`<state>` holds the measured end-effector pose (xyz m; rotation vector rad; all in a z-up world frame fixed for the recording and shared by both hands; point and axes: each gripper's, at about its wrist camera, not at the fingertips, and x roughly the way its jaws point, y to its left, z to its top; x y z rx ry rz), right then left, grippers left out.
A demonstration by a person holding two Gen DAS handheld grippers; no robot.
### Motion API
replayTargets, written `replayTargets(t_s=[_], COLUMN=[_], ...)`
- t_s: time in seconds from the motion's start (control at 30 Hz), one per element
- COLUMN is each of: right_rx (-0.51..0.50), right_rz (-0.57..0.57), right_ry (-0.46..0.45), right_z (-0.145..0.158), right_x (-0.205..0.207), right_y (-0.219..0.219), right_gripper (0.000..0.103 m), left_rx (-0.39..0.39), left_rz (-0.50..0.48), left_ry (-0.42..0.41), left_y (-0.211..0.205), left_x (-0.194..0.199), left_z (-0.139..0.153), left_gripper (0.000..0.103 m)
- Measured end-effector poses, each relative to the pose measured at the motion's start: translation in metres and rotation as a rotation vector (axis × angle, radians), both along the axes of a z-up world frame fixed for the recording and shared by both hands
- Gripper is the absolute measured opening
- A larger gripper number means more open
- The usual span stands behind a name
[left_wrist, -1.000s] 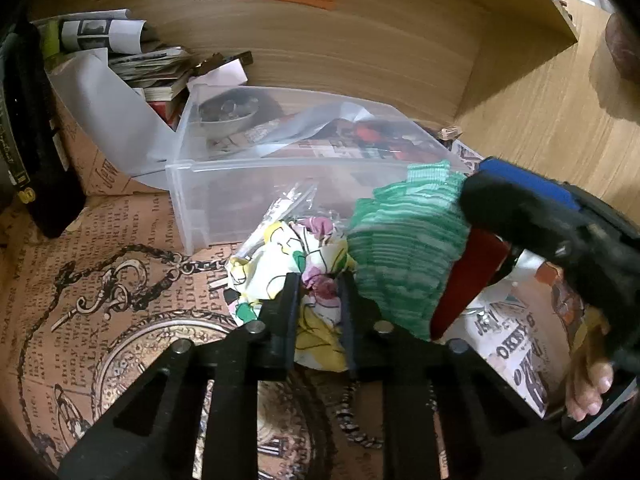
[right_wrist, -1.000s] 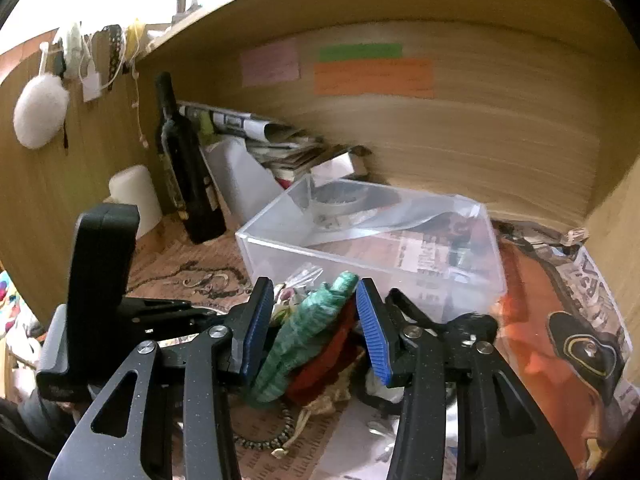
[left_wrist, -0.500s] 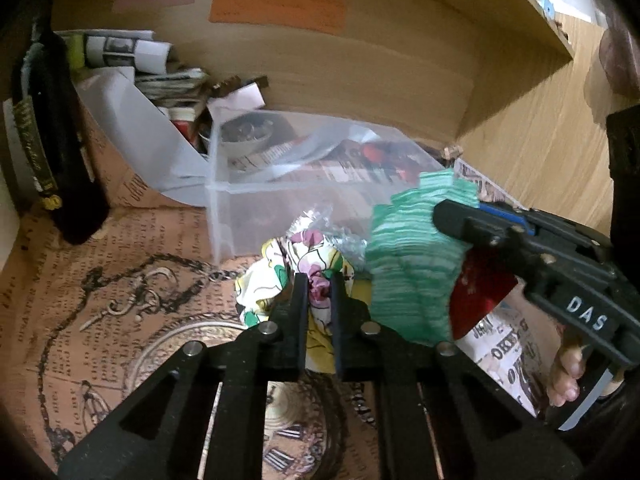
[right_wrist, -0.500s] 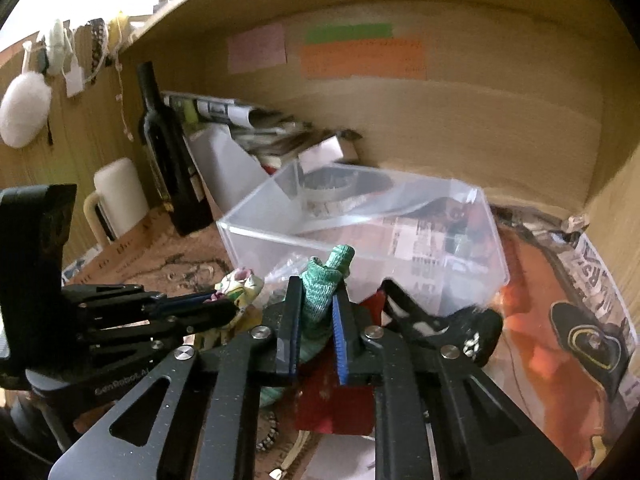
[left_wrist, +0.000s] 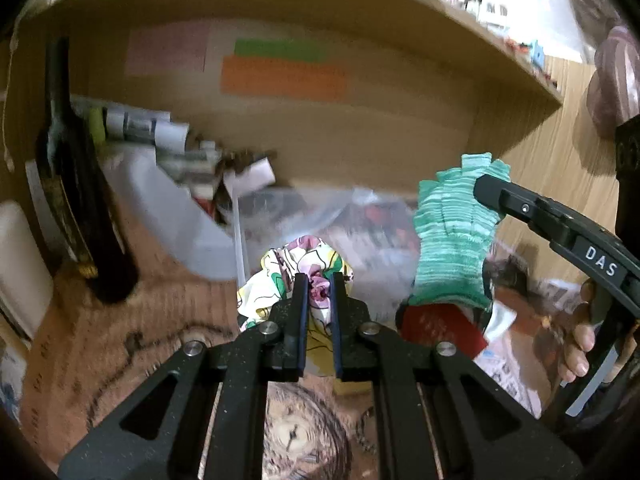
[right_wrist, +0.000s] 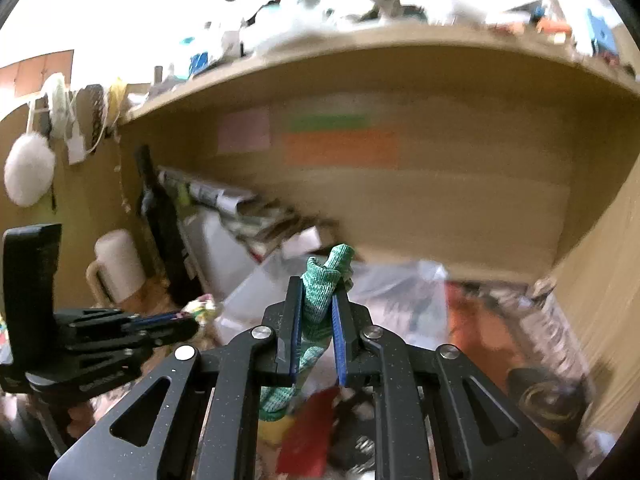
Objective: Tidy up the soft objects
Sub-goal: 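Carry the fabric and glove into the clear box while both grippers open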
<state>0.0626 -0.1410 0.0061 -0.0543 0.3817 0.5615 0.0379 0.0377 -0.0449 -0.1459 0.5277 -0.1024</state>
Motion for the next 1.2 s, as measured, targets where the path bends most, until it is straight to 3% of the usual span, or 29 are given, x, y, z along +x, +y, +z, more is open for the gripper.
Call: replayTargets(t_s=[0.2,0.47,0.87,1.2], right_rx=[-0.007,-0.084,-0.212,-0.254], right_rz=[-0.045,-0.085,-0.049,-0.009], right_ry=[-0.041,-0.006,0.162,0.272], right_z=[0.012,0.001,-0.040,-0.066], right_x=[0.018,0.059,0.119,0.141], right_y=[-0.005,-0.002,0.006,0.008], right_gripper=[0.012,0.012,0.012,0.013], left_rx=[0.020,0.046,0.085,0.122], left_rz=[0.014,0.012,-0.003,-0.028], left_ry=[-0.049,-0.010,0.183,0.258], left_y=[0.003,0.004,0.000,-0.011], left_x=[0.016,0.065,0.142,0.167], left_z=[0.025,0.030,-0.017,-0.049], left_gripper=[0.009,0.009,0.009,0.009])
